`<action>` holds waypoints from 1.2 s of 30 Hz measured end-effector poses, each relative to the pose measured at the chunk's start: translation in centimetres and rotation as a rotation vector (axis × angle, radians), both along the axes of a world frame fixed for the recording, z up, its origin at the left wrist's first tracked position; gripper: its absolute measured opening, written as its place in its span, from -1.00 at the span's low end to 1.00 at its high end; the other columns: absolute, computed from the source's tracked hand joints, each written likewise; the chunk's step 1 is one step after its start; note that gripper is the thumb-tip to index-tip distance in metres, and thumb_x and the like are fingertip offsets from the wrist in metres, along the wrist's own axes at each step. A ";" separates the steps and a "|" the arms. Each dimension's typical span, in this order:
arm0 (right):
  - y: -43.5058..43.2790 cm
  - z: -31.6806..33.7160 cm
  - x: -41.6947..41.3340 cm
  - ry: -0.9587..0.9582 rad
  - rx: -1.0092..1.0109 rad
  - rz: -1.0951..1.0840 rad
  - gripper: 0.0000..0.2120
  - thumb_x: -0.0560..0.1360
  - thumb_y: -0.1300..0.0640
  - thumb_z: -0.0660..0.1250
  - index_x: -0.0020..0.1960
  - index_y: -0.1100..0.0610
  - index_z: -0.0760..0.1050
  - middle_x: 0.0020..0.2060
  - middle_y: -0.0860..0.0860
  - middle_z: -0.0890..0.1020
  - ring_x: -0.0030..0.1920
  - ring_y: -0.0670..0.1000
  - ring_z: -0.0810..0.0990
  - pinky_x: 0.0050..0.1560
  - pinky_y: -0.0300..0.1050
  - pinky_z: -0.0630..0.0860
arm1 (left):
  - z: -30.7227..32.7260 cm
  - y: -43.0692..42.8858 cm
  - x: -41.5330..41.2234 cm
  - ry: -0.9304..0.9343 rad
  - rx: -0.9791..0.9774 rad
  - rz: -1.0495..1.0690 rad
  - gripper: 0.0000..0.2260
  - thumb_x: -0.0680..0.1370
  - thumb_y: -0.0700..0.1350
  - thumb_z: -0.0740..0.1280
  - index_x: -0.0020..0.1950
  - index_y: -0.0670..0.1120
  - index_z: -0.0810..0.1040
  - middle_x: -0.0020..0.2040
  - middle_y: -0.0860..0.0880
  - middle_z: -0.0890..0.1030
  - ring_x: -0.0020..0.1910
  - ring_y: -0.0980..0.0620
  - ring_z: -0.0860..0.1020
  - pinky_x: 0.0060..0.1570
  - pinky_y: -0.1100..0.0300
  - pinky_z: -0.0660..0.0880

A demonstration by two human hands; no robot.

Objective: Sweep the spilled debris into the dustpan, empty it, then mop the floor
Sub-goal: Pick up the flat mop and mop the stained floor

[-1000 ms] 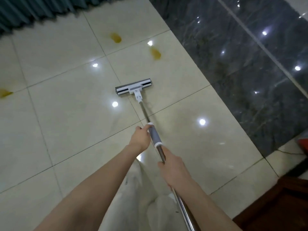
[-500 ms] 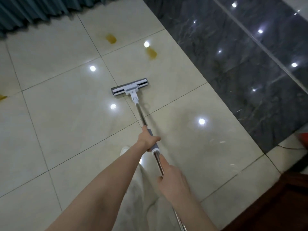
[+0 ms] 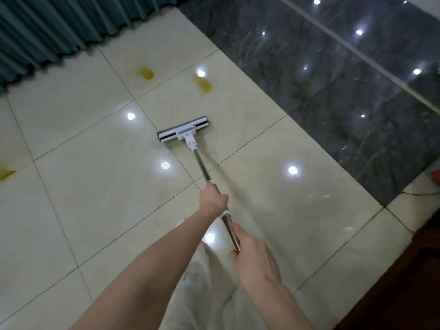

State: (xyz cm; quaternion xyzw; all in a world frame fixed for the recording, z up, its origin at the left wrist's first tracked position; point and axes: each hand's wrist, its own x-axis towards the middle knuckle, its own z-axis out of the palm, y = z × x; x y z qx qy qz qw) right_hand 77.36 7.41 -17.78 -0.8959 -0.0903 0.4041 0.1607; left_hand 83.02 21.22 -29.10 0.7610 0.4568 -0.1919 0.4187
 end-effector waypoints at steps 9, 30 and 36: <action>3.3 -0.5 6.5 -0.050 0.042 -0.065 -0.37 0.52 0.16 0.15 0.47 -0.30 0.07 -0.24 0.03 0.45 -0.20 0.13 0.43 -0.19 -0.11 0.38 | -0.3 3.2 8.0 -0.069 -0.014 -0.108 -0.57 0.48 -0.16 0.31 0.32 -0.18 0.33 -0.04 -0.11 0.46 0.00 -0.18 0.53 0.03 0.06 0.52; 4.2 -3.3 11.5 0.154 0.093 -0.364 -0.80 0.55 -0.13 0.19 0.01 -0.01 0.38 -0.17 0.05 0.58 -0.11 0.16 0.60 -0.11 -0.03 0.57 | -3.7 5.1 14.5 0.002 -0.059 0.000 -0.47 0.44 -0.12 0.39 0.36 -0.13 0.29 0.12 -0.22 0.54 0.06 -0.23 0.56 0.05 -0.04 0.56; 4.5 -3.8 12.0 0.164 0.097 -0.362 -0.77 0.56 -0.14 0.15 0.00 0.02 0.37 -0.13 0.07 0.56 -0.09 0.20 0.60 -0.11 0.04 0.61 | -4.7 5.0 15.1 -0.005 0.001 0.002 -0.54 0.44 -0.13 0.38 0.31 -0.16 0.37 0.13 -0.20 0.56 0.06 -0.19 0.55 0.00 0.09 0.51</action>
